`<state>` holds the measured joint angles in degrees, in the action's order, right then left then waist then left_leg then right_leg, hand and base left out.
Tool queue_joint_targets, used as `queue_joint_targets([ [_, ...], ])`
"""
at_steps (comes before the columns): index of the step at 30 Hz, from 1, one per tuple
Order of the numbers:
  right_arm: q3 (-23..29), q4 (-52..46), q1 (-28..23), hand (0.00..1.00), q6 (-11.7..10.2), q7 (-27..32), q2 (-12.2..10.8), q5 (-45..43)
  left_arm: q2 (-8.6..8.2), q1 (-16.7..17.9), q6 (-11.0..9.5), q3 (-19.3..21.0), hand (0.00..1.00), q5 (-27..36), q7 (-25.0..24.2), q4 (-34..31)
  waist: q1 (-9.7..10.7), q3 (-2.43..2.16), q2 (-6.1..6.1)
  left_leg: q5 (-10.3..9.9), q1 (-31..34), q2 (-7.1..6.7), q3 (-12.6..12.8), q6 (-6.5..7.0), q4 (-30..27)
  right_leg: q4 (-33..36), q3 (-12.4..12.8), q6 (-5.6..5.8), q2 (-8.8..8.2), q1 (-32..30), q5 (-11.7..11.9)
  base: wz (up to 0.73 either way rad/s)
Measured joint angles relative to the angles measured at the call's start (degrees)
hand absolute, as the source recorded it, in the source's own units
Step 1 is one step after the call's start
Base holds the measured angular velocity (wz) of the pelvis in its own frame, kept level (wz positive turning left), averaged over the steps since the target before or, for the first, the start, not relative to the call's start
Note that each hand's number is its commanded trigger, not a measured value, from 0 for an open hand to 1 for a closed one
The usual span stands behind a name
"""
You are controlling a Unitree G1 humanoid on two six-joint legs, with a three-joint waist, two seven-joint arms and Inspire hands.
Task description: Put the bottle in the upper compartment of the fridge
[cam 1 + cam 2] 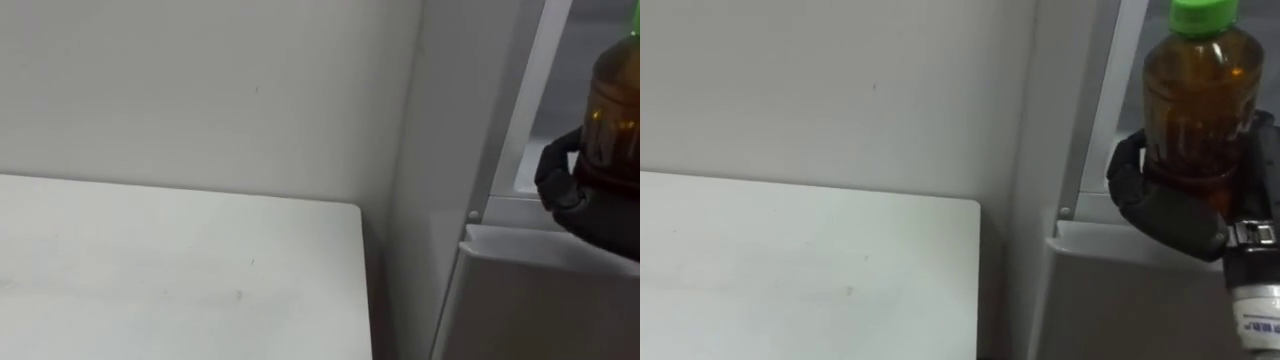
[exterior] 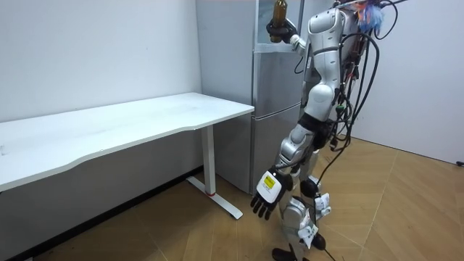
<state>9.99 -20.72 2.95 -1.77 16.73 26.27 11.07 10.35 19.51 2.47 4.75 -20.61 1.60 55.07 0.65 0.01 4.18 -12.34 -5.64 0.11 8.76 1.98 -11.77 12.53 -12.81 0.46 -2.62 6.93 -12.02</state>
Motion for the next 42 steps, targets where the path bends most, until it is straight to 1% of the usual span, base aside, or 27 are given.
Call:
queue_joint_targets([
  [7,0.03,2.62,0.00,1.00,0.01,1.63,0.01,0.45,0.02,-0.07,0.00,0.04,0.00,0.35,0.00,0.06,-0.50,0.04,0.00,0.00,0.03,0.07,0.11,-0.04,0.17,0.00,-0.07,0.00,0.09,-0.11,0.00,0.00],
  [9,0.14,3.50,0.01,1.00,0.01,2.16,0.01,1.24,0.05,-0.03,-0.01,0.32,0.00,0.44,-0.01,0.13,-0.83,-0.03,0.21,0.00,0.02,0.06,0.19,-0.04,0.18,0.00,-0.01,0.00,0.11,-0.15,0.00,0.00],
  [11,0.22,4.99,0.01,1.00,0.01,2.74,0.01,1.84,0.07,0.06,-0.02,1.49,0.00,0.44,-0.02,0.16,-1.11,0.02,0.66,0.01,0.08,0.06,0.24,-0.05,0.27,0.00,0.05,0.00,0.13,-0.31,0.00,0.00],
  [15,0.26,6.10,0.17,1.00,0.03,2.71,0.06,2.52,0.27,0.29,-0.02,2.30,0.00,0.42,-0.02,0.64,-1.17,-0.06,0.91,0.01,0.21,0.06,0.41,-0.05,0.40,0.02,0.22,0.00,0.14,-0.56,0.00,0.00],
  [18,0.32,7.99,0.55,1.00,0.03,2.61,0.82,5.68,0.48,0.22,-0.05,3.18,0.00,0.36,-0.01,0.61,-1.26,-0.06,1.27,0.02,0.33,0.07,0.43,-0.05,0.39,0.03,0.34,0.00,0.15,-0.74,0.00,-0.01],
  [21,0.37,10.87,2.73,1.00,0.16,2.56,1.02,9.76,0.46,0.36,-0.14,3.61,0.00,0.34,-0.01,0.59,-1.31,-0.01,1.37,0.01,0.42,0.05,0.63,-0.05,0.31,0.13,0.96,0.00,0.16,-0.90,0.00,-0.04],
  [23,1.06,11.74,5.13,1.00,1.38,2.51,1.38,12.54,0.45,0.33,-0.09,4.70,0.00,0.15,-0.01,0.34,-1.14,-0.02,1.40,0.01,1.08,0.06,0.70,-0.05,0.23,0.17,0.99,0.00,0.18,-1.34,0.00,-0.02],
  [24,1.26,11.82,5.66,1.00,1.60,2.51,1.74,13.42,0.43,0.32,-0.08,5.02,0.00,0.04,-0.01,0.18,-1.13,-0.02,1.41,0.01,1.14,0.06,0.69,-0.05,0.23,0.19,0.93,0.00,0.18,-1.41,0.00,0.00],
  [26,1.45,13.19,7.55,1.00,1.92,2.17,4.05,15.04,0.32,0.40,-0.07,6.92,0.00,0.04,-0.01,0.17,-1.37,-0.01,1.40,0.01,1.07,0.07,0.68,-0.05,0.25,0.19,0.96,0.00,0.20,-1.19,0.00,0.00],
  [27,1.45,13.96,8.30,1.00,1.93,1.95,4.58,15.51,0.32,0.45,-0.07,7.37,0.00,0.10,-0.01,0.18,-1.38,0.00,1.42,0.01,1.04,0.08,0.66,-0.05,0.23,0.17,0.92,0.00,0.20,-1.10,0.00,0.03],
  [28,1.45,15.84,9.82,1.00,1.93,1.72,5.75,15.88,0.37,0.42,-0.06,7.82,0.00,0.20,-0.01,0.16,-1.43,0.02,1.48,0.01,1.01,0.08,0.58,-0.05,0.19,0.12,0.61,0.00,0.17,-1.00,0.00,0.04],
  [29,1.45,18.69,12.18,1.00,1.92,1.23,6.30,15.89,0.37,0.39,-0.06,8.09,0.00,0.93,-0.01,0.16,-1.49,0.05,1.53,0.01,1.01,0.06,0.57,-0.05,0.08,0.11,0.48,0.00,0.12,-0.91,0.00,0.04],
  [32,1.45,26.07,17.19,1.00,2.00,1.15,6.37,16.23,0.38,0.36,0.02,8.10,0.00,2.42,-0.01,0.16,-1.64,0.04,1.85,0.01,1.11,0.06,0.42,-0.05,-0.03,0.11,0.05,0.00,0.08,-0.80,0.00,0.04],
  [35,1.54,29.96,19.62,1.00,2.56,1.24,6.43,17.97,0.38,0.37,0.14,8.10,0.00,2.45,-0.01,0.12,-1.95,-0.03,1.90,0.01,1.42,0.08,0.32,-0.05,-0.07,0.09,-0.20,0.00,0.06,-1.00,0.00,0.04],
  [37,1.54,30.91,20.32,1.00,2.68,0.57,7.25,18.49,0.40,0.46,0.21,8.20,0.00,2.39,-0.01,0.06,-2.12,-0.08,1.81,0.01,1.57,0.04,-0.06,-0.05,-0.12,0.07,-0.34,0.00,0.05,-1.09,0.00,0.07],
  [42,1.54,36.94,24.09,1.00,3.06,-1.91,7.87,23.87,0.39,0.49,1.37,8.30,0.00,2.29,-0.03,-0.06,-2.34,-0.10,1.89,0.01,2.05,-0.06,-1.07,-0.05,-0.96,0.07,-1.61,0.00,-0.10,-0.95,0.00,0.11],
])
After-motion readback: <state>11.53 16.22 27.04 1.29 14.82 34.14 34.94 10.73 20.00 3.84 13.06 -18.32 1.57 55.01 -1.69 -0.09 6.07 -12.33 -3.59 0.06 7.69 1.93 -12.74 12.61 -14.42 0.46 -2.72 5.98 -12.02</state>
